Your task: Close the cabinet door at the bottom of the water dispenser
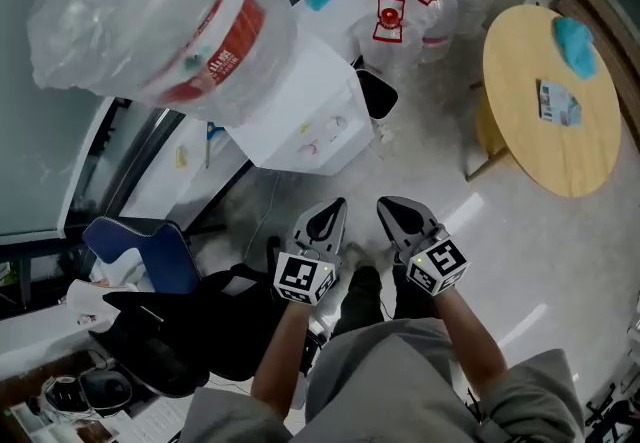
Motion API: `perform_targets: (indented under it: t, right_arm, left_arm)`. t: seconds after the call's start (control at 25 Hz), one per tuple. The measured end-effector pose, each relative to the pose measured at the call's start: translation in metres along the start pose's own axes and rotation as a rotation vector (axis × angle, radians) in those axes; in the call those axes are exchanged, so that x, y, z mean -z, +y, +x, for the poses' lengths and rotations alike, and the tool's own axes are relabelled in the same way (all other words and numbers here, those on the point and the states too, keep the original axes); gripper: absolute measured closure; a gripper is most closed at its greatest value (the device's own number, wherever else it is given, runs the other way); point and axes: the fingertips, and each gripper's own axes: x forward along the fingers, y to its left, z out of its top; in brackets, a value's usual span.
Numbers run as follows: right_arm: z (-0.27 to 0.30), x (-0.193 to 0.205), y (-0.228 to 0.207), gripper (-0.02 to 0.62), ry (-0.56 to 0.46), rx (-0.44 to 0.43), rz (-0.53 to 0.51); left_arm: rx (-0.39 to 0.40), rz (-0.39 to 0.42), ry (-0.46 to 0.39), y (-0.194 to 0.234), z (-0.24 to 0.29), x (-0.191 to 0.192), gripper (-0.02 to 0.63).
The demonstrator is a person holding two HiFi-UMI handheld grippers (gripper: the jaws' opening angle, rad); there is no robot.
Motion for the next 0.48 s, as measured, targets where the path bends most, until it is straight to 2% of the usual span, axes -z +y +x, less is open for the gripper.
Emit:
perform_targets:
  t: [0.16,0.48]
  right_arm:
    - [-0.005,-0.038,0.021,0.584,-0.037,0.006,-0.110]
    - [-0.019,-0.121,0.074,0.584,-0.156,-0.018,-0.328]
  left_arm:
    - [-0.020,0.020,-0.041,-0.008,-0.018,-0.042,0.600]
    - [-0.022,0.151,-0.157,-0.023,-0.045,-0.126,0.600]
